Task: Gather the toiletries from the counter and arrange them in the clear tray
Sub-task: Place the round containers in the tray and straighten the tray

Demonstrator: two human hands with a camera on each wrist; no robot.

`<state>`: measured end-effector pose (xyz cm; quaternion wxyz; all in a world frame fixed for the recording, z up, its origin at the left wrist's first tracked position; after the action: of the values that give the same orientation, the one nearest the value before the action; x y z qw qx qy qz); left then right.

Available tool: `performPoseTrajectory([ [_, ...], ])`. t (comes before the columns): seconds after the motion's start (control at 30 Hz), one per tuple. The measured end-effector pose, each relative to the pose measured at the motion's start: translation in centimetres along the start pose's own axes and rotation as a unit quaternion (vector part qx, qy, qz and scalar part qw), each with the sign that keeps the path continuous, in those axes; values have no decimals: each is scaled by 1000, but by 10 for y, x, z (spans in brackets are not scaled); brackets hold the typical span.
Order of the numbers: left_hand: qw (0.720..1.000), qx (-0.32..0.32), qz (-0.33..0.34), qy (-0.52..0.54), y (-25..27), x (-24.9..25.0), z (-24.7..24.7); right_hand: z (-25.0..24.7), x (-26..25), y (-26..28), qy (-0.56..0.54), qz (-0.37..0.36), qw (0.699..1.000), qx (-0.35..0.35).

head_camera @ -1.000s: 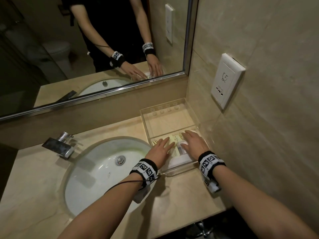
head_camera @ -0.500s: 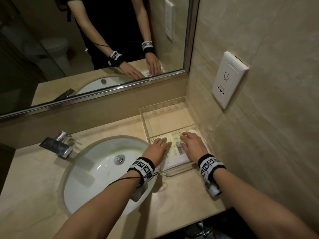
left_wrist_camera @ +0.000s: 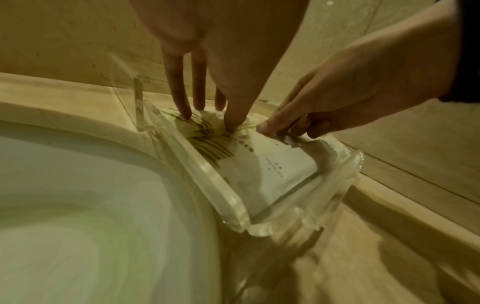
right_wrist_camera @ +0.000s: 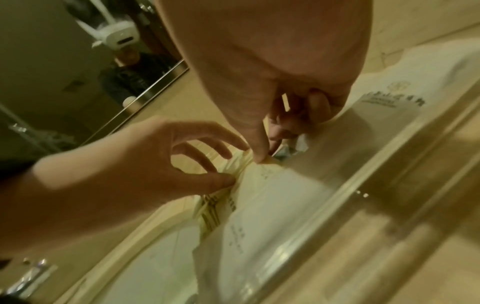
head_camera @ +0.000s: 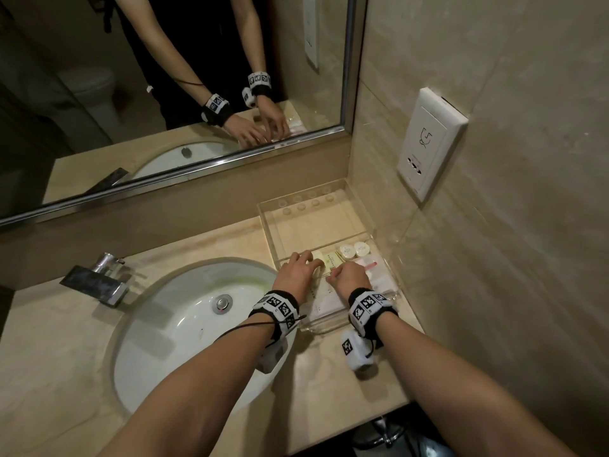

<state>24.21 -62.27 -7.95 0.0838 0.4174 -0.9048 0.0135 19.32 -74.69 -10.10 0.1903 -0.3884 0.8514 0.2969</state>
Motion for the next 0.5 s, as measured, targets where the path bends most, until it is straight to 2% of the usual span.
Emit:
performPoseTrajectory([
  [0.17, 1000, 10, -2, -1, 1, -2, 0, -3, -3, 1, 44, 0, 999, -1],
  [0.27, 1000, 12, -2, 1, 1, 0, 1, -5, -4, 4, 60, -32, 998, 13],
  [0.4, 999, 15, 10, 28, 3, -4, 0, -15, 3, 7, 11, -71, 996, 54],
  [0.5, 995, 62, -5, 79, 12, -11, -7, -30, 17, 7, -31, -66, 995, 74],
])
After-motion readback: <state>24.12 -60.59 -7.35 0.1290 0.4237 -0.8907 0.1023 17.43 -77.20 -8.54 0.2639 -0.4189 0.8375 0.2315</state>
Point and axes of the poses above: each hand's wrist, its own y-axis away from the middle knuckle, its own z-axis out of the palm, x = y × z, the point moved 5 cm from there along -y, towards the middle knuckle, and after that the axes turned 6 degrees about x, right-handed, at the moved point
